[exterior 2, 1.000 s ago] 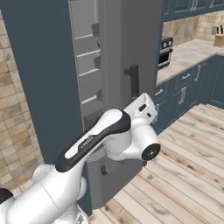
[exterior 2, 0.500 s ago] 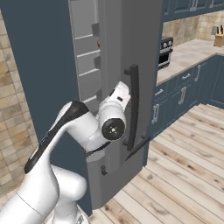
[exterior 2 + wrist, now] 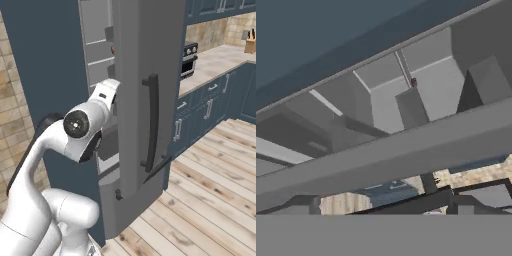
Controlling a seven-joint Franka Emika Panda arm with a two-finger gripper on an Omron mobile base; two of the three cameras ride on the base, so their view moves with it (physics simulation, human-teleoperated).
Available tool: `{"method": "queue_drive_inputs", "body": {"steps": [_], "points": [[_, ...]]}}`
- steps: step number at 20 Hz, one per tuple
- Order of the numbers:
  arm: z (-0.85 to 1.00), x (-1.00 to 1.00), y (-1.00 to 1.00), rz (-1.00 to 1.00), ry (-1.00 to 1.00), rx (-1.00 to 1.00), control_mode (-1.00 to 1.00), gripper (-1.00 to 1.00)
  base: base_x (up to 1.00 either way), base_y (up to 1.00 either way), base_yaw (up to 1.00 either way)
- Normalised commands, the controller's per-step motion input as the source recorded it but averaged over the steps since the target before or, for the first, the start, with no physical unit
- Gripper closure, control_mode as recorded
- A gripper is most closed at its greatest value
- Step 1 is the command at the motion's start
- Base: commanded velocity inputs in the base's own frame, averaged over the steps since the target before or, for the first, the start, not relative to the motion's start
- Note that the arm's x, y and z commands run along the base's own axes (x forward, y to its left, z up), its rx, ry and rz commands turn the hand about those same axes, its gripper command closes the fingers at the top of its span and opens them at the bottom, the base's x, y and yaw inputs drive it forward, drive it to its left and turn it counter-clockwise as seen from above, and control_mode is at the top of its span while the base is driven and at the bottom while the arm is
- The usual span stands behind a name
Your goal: Move the hot dog bun to the plate on the dining table and place the condiment next to that plate. Then navigate to the fridge and take the sausage and place it on the plate as well.
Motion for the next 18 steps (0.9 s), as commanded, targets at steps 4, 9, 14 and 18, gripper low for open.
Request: {"method": "queue_drive_inputs", "body": {"steps": [4,9,14,18], "points": [[0.04,0.04,0.32,-0.27,0.13,-0.27,-1.0,-1.0,0.0,0.0,0.0],[0.0,0.16,0.38,-0.29,0.22,-0.27,-1.0,-1.0,0.0,0.0,0.0],[0.0,0.22,0.33,-0.24,0.15,-0.27,-1.0,-1.0,0.0,0.0,0.0],[0.0,0.42,0.12,-0.16,0.04,-0.18,-1.0,-1.0,0.0,0.0,0.0]]}}
